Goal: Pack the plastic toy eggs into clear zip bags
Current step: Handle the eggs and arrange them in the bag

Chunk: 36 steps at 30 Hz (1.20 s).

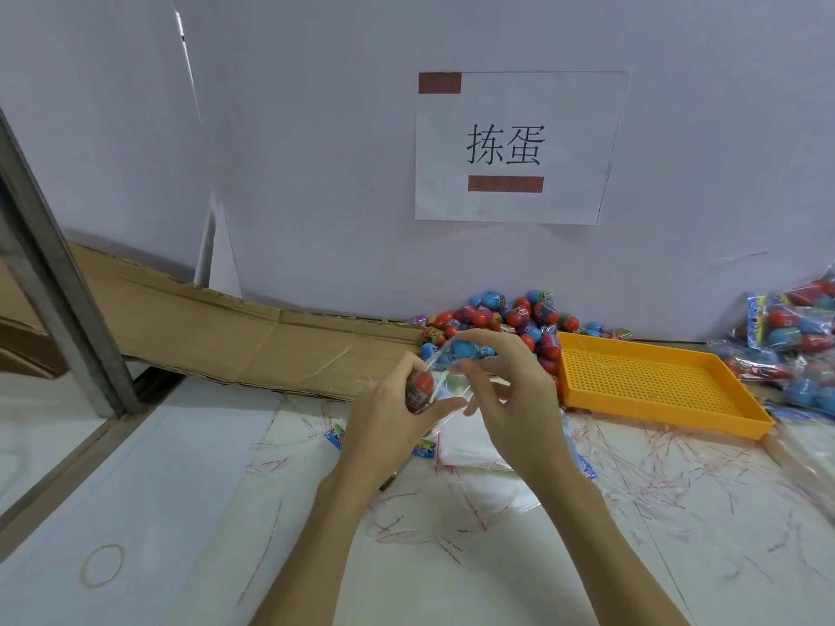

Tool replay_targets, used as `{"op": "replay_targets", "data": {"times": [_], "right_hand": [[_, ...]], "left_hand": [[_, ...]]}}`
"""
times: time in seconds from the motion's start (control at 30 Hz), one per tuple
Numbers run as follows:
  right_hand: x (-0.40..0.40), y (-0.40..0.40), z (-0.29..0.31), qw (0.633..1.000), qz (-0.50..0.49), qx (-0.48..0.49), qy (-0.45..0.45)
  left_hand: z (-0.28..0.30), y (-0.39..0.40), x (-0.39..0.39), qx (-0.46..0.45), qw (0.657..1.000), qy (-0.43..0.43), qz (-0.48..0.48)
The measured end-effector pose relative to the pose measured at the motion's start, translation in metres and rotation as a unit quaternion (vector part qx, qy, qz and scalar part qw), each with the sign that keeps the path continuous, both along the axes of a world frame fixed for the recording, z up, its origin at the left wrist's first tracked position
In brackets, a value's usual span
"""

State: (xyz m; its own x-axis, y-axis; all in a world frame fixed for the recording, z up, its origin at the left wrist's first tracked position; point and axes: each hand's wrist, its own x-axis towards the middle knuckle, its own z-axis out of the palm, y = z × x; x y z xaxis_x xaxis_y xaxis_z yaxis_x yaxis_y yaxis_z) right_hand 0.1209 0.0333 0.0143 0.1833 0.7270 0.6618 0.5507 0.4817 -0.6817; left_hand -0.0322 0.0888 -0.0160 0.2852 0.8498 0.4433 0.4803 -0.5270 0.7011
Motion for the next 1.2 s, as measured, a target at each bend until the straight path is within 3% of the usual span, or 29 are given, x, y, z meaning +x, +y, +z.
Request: {"op": "replay_targets", "data": {"times": [0.43, 0.6, 0.8, 1.2], "right_hand": [[-0.003, 0.001, -0.002, 0.998, -0.014, 0.013, -0.064], [0.001, 0.001, -0.002, 0.995, -0.073, 0.017, -0.070], [0.003, 0.002, -0.005, 0.989, -0.073, -0.039, -0.126], [0.009, 0.003, -0.006, 0.992, -0.026, -0.069, -0.107]], "left_hand": [[0.006, -0.002, -0.002, -0.017, 0.998, 0.039, 0.041], [0.005, -0.002, -0.002, -0.013, 0.996, 0.077, 0.046], [0.005, -0.002, -0.004, 0.015, 0.997, 0.050, 0.049], [0.005, -0.004, -0.004, 0.038, 0.999, 0.003, 0.013]]}}
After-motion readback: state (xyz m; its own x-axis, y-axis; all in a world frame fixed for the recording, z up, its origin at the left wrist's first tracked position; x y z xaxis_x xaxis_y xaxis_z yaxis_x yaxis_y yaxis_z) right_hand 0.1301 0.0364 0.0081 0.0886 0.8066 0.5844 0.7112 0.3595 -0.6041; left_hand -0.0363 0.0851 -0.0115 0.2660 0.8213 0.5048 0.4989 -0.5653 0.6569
